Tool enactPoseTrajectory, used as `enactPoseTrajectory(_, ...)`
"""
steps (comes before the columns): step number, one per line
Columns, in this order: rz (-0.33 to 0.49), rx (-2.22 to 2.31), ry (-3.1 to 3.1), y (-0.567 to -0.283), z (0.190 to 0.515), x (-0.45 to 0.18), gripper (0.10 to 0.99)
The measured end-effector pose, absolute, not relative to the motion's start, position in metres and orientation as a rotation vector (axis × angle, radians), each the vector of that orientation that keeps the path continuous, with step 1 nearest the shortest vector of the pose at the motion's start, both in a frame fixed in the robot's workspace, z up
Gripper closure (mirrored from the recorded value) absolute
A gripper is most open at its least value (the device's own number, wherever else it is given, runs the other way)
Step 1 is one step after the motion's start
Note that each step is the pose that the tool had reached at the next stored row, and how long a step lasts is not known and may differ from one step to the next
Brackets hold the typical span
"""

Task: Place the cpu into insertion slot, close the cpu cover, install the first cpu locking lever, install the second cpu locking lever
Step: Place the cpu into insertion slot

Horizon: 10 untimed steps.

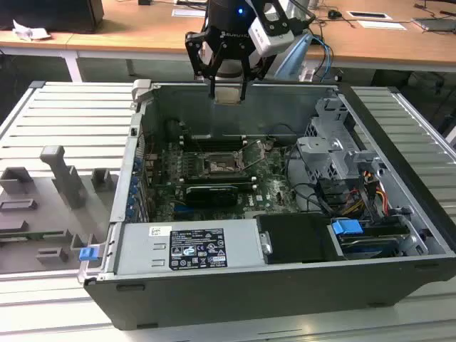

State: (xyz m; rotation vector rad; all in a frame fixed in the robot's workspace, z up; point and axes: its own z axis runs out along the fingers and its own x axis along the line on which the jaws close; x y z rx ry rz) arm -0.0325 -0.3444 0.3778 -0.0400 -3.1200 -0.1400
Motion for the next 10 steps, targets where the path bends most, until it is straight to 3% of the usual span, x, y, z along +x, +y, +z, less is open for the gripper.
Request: enactPoseTrajectory(10, -0.140, -0.091, -3.120, -0.3444, 0.3750, -0.0325, 0.545)
